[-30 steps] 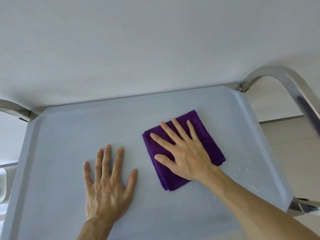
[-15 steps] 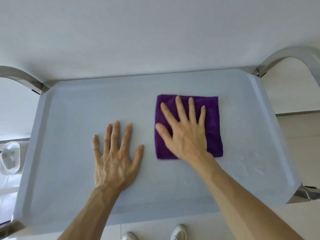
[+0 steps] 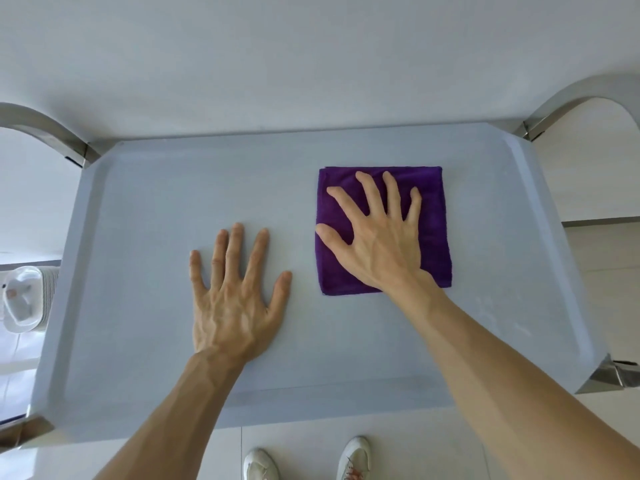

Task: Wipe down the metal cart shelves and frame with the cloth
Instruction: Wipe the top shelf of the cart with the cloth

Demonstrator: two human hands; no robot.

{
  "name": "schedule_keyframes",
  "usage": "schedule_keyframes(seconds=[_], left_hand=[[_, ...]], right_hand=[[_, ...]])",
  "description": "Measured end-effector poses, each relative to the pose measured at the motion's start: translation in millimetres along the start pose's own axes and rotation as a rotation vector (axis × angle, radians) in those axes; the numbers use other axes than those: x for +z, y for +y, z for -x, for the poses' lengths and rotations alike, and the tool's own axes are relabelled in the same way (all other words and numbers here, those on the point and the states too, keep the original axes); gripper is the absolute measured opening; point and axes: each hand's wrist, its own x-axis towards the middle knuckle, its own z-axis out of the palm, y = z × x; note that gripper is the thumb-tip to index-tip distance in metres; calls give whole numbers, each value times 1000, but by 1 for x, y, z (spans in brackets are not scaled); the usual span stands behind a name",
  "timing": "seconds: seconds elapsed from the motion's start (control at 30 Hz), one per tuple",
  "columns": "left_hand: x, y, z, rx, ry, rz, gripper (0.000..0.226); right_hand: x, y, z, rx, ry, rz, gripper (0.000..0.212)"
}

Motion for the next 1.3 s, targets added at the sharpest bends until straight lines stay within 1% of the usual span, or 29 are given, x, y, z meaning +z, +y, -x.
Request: schedule_keyframes(seconds=[0.1,0.23,0.3,0.37,0.47,0.53,0.6,0.7,0.77,0.83,0.9,1.0,1.07,1.13,1.3], left_hand=[[1,0,1,1,5,0,69],[0,1,1,-1,4,-4,71],[-1,1,1,-4,4,-3,71],[-1,0,1,-6,3,10,69],[-1,0,1,-7,0,17,68],[-1,1,0,-7,-2,22,68],[-1,1,0,-7,-4,18,68],[-1,0,0,-6,0,13,68],[0,0,0,-4,6,2,68],[1,0,0,1,14,-3,68],[2,0,1,1,21,4,68],[2,0,3,0,31,14,68],[4,-1,3,1,35,23,68],[5,-1,1,0,37,34,68],[7,-2,0,-4,43,39,68]], right_hand=[[1,-19,6,-21,37,-26,62],[6,-33,67,-175,43,-88,60],[8,-26,105,-242,0,-91,61],[8,-4,135,-277,-40,-65,61],[1,40,147,-270,-72,-25,61],[-2,62,136,-231,-82,10,61],[-3,68,114,-161,-76,41,61],[0,40,79,23,-37,74,64],[2,12,68,138,-6,45,66],[5,-14,72,180,23,-1,67],[9,-33,94,113,47,-47,66],[13,-40,142,-76,20,-84,64],[12,-22,163,-126,-11,-83,63],[6,7,173,-112,-40,-51,61],[-15,106,183,77,-115,61,62]])
